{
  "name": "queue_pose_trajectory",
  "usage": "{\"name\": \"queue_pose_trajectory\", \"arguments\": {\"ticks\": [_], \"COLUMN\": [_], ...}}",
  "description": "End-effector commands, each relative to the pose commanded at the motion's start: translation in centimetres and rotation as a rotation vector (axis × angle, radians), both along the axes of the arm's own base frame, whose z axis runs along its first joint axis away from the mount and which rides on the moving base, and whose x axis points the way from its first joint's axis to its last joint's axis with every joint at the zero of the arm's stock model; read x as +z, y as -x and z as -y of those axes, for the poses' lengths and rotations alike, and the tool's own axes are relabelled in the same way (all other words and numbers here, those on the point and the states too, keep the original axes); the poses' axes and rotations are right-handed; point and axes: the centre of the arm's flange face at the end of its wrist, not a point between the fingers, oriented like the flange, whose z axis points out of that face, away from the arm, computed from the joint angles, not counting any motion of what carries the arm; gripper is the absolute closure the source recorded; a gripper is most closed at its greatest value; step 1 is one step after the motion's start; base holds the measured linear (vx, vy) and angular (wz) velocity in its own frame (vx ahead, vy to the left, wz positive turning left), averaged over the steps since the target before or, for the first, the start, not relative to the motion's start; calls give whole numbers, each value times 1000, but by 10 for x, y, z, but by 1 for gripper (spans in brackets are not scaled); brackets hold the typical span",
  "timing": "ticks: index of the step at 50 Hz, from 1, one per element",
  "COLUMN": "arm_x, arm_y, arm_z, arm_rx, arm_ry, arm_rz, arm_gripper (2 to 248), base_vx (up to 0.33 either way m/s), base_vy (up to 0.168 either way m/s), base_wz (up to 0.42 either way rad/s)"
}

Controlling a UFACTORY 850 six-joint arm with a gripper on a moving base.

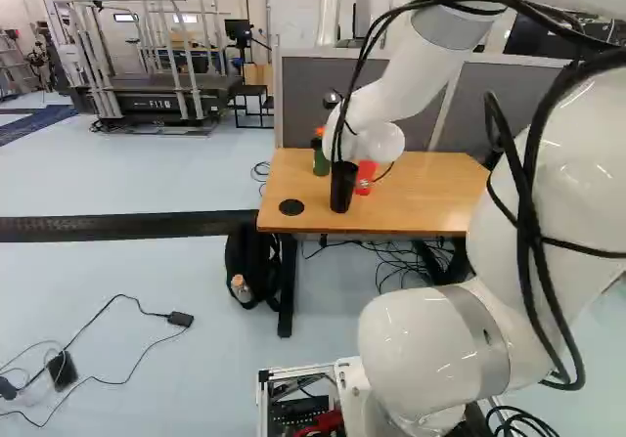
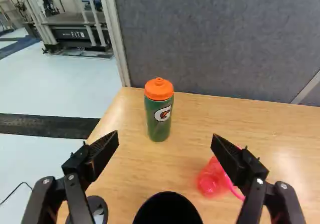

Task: Pick up the green bottle from the table

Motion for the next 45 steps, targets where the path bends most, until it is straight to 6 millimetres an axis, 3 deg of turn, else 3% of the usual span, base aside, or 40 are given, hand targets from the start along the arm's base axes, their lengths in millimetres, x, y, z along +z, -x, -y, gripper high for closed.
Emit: {"name": "queue_pose_trajectory", "arguments": {"ticks": [45], "arm_x": [18], "arm_y": [-57], "arm_z": [0], "arm_rx": [0], "arm_ry": [0], "arm_rz": [-326], "arm_gripper": [3], "base_vx": [0], "base_vy": [0], "base_wz": [0]}}
